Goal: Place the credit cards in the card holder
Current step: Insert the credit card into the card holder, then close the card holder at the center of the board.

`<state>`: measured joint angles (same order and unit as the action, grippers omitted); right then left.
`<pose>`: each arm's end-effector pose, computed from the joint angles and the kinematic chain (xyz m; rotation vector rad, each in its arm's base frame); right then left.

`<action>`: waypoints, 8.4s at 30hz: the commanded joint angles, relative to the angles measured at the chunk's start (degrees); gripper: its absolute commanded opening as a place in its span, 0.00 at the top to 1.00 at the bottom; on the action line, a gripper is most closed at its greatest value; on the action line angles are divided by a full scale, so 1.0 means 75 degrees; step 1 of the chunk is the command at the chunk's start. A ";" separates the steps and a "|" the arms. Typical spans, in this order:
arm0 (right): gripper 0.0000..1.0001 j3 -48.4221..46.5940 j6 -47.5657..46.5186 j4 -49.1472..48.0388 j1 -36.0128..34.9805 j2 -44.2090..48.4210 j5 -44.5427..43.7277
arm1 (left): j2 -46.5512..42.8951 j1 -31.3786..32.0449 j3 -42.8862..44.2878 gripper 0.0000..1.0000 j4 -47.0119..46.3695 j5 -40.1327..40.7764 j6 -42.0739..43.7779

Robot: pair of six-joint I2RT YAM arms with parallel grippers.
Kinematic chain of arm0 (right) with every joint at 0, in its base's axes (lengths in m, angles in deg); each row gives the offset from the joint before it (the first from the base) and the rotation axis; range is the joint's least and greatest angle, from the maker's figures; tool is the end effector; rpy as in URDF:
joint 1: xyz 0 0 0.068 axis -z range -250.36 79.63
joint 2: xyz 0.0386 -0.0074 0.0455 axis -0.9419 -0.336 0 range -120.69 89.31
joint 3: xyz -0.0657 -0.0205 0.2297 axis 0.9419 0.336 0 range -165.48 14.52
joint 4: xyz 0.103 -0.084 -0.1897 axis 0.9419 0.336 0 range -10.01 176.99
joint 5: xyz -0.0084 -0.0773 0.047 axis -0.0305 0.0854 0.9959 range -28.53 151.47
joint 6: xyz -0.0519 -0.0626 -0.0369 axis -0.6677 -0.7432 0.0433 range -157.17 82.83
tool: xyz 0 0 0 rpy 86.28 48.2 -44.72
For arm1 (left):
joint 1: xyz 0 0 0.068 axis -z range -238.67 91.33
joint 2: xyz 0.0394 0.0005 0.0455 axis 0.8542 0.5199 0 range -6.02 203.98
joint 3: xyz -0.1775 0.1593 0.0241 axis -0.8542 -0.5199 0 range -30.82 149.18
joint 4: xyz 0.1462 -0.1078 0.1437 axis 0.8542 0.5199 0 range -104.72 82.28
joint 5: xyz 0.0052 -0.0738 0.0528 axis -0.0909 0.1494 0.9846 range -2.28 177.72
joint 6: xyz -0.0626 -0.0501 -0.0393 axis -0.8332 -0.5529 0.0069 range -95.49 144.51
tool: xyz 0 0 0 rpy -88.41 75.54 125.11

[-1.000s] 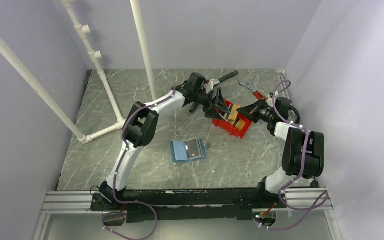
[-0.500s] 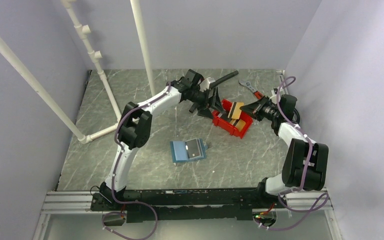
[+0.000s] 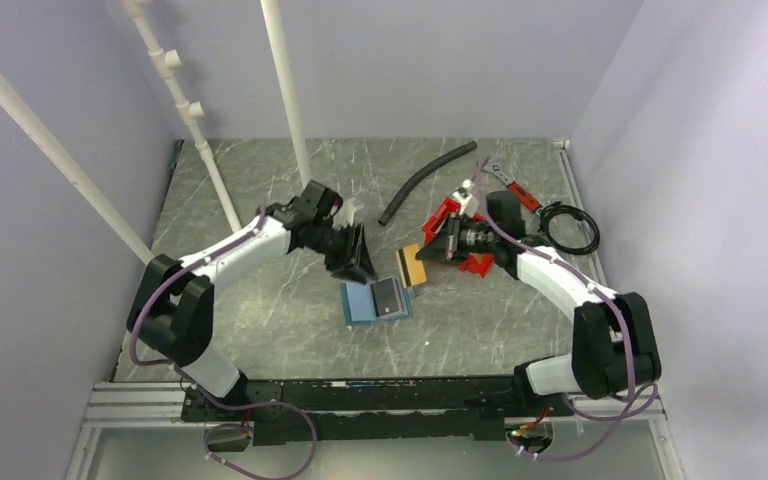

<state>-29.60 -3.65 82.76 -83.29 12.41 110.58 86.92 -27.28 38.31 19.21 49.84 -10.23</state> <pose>0.2613 0.1217 0.1991 -0.1164 2.2748 1.3806 0.2510 -0.2103 0.1960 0.1934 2.7740 -1.2323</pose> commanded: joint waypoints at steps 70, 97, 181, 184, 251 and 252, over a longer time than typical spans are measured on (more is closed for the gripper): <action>1.00 0.0773 0.0919 -0.3480 -0.2800 -0.3289 -0.2699 | -0.1393 -0.0234 -0.2659 0.66 -0.0537 0.2230 -0.0668; 0.63 -0.0397 0.0111 -0.0093 -0.3888 -0.2525 -0.4330 | -0.0420 -0.0098 -0.2898 0.93 -0.0788 0.2478 -0.0786; 0.74 -0.0351 -0.2096 0.1419 -0.2179 -0.0985 -0.4277 | 0.2666 0.0523 -0.1305 1.00 -0.4536 0.0129 -0.1837; 0.79 -0.0353 -0.2105 0.1466 -0.2179 -0.0910 -0.4304 | 0.2661 0.0525 -0.1327 1.00 -0.4536 0.0105 -0.1837; 1.00 0.0364 0.0044 -0.1687 -0.1975 -0.2835 -0.1059 | 0.2275 0.0325 -0.1803 1.00 -0.3726 0.0961 -0.1922; 1.00 0.0374 0.0063 -0.1723 -0.1969 -0.2875 -0.1031 | 0.2278 0.0322 -0.1809 1.00 -0.3717 0.0977 -0.1929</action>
<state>-27.11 -3.69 72.53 -97.41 -6.74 101.20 100.96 -25.00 26.09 -12.46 52.41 -25.94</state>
